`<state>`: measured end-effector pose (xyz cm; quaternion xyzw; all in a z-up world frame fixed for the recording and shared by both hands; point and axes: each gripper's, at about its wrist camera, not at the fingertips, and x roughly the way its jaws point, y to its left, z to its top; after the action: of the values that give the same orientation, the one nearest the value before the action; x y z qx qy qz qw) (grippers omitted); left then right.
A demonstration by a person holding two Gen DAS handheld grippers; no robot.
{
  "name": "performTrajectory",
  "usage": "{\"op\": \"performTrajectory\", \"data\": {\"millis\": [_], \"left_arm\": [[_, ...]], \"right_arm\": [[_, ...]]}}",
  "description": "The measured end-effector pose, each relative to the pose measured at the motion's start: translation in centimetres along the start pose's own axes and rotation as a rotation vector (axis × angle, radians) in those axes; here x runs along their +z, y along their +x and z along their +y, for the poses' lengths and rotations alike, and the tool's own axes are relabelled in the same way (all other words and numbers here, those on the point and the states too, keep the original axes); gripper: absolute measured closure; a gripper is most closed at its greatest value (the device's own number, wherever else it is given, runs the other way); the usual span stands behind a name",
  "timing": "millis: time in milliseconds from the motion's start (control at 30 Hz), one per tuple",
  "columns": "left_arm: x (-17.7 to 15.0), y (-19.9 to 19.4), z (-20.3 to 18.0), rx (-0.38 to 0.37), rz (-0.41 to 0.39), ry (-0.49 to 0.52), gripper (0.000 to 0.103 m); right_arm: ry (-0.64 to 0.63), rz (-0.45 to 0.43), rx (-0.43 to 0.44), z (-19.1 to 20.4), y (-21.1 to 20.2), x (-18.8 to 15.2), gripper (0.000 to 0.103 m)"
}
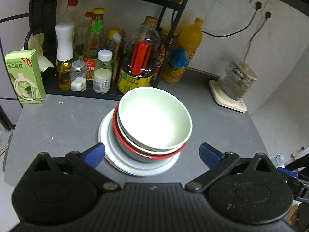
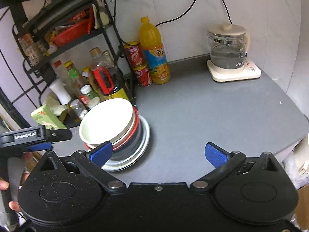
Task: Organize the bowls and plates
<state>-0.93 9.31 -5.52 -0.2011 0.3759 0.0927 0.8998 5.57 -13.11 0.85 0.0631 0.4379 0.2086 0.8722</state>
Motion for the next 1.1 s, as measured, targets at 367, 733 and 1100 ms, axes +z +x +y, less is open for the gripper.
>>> {"op": "performTrajectory", "data": {"millis": [367, 733, 1100], "left_arm": [[-1.8, -4.0, -0.4, 0.008, -0.062, 0.098, 0.000], [-4.3, -6.6, 0.0, 0.018, -0.082, 0.148, 0.000], [-5.7, -7.5, 0.5, 0.018, -0.048, 0.121, 0.000]], "right_arm": [[0.033, -0.061, -0.040, 0.8, -4.2, -2.4, 0.000], [0.020, -0.073, -0.072, 0.9, -6.6, -4.8, 0.000], [0.000, -0.066, -0.063, 1.4, -7.6, -4.8, 0.000]]}}
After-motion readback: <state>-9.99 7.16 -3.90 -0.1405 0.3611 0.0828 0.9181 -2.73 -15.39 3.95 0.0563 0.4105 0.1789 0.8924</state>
